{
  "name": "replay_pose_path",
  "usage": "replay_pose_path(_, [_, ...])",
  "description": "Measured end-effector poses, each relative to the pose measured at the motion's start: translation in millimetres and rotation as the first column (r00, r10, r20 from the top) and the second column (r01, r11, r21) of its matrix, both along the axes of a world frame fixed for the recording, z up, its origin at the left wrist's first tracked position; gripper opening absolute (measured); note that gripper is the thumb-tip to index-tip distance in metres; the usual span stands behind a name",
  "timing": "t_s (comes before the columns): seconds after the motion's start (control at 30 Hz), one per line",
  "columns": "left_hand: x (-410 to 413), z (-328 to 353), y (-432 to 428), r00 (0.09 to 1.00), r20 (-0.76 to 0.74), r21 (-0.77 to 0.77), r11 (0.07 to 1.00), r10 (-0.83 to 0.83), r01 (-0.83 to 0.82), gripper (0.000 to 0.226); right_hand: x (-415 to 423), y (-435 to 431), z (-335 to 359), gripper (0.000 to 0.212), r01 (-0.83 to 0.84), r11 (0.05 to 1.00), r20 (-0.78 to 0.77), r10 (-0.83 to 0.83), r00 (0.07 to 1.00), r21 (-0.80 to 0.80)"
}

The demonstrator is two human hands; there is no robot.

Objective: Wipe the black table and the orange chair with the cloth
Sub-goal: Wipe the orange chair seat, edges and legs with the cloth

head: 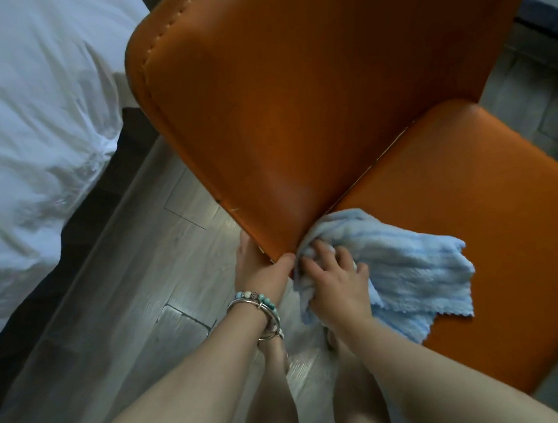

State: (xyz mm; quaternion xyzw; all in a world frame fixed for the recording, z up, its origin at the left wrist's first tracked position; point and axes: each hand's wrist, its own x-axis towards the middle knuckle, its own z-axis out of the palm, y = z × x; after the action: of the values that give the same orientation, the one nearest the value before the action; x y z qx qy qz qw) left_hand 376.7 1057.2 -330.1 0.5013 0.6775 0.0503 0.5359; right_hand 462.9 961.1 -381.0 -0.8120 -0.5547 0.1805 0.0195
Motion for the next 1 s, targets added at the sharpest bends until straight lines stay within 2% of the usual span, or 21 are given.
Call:
replay_pose_path(0.13, [-0.9,4.6,1.7,0.999,0.005,-0.019,0.999,-0.04,0.041,0.053,-1.1,-59.0,5.1,0.057,-0.241,0.97,-0.015,0.24,0.971,-0.034])
replay_pose_path(0.2, [-2.2,6.5,2.5,0.997,0.003,-0.023,0.997,-0.078,0.078,0.05,0.9,-73.7,15.5,0.051,-0.171,0.985,0.012,0.171,0.985,-0.02])
replay_pose_path(0.3, [-2.5,7.9,2.8,0.994,-0.004,-0.009,0.994,-0.111,0.111,0.053,-0.5,-55.5,23.6,0.039,0.083,0.99,0.06,-0.09,0.994,0.113])
replay_pose_path(0.37, [-2.3,6.7,4.0,0.994,-0.022,-0.004,0.994,-0.108,0.108,0.058,-6.7,-27.0,22.3,0.042,0.15,0.972,0.051,-0.162,0.986,0.183])
replay_pose_path(0.5, [-2.5,8.0,4.7,0.988,-0.059,0.001,0.99,-0.14,0.14,0.057,-21.4,-9.1,2.8,0.056,0.174,0.984,-0.005,-0.175,0.985,-0.036])
replay_pose_path(0.57, [-2.8,9.3,6.2,0.985,-0.078,0.008,0.988,-0.155,0.156,0.054,-21.2,-23.9,-3.3,0.056,0.104,0.988,0.012,-0.103,0.995,-0.118])
replay_pose_path(0.67, [-1.1,13.0,4.3,0.981,-0.076,0.017,0.983,-0.181,0.183,0.058,-17.9,-76.0,-4.9,0.053,-0.012,0.999,0.094,0.016,0.995,-0.043])
replay_pose_path(0.73, [1.7,14.6,1.6,0.984,-0.085,0.012,0.987,-0.156,0.157,0.056,-13.0,-128.0,-9.9,0.053,-0.045,0.997,0.11,0.052,0.993,-0.062])
replay_pose_path(0.87, [11.5,6.9,-17.1,0.995,-0.085,-0.008,0.999,0.042,-0.043,0.048,2.9,-196.4,3.0,0.08,0.072,0.986,0.145,-0.05,0.988,-0.15])
replay_pose_path(0.93, [12.0,0.1,-40.0,0.993,-0.096,-0.04,0.996,0.072,-0.076,0.052,-5.9,-184.6,6.2,0.07,0.123,0.967,0.137,-0.094,0.986,-0.223])
replay_pose_path(0.97, [10.1,-3.8,-53.5,0.994,-0.103,-0.057,0.997,0.045,-0.051,0.055,-13.2,-171.6,5.3,0.057,0.139,0.965,0.115,-0.115,0.987,-0.222])
replay_pose_path(1.0, [4.9,-6.8,-64.0,0.994,-0.111,-0.07,0.997,0.007,-0.015,0.057,-20.8,-156.6,0.9,0.041,0.126,0.982,0.114,-0.11,0.987,-0.144])
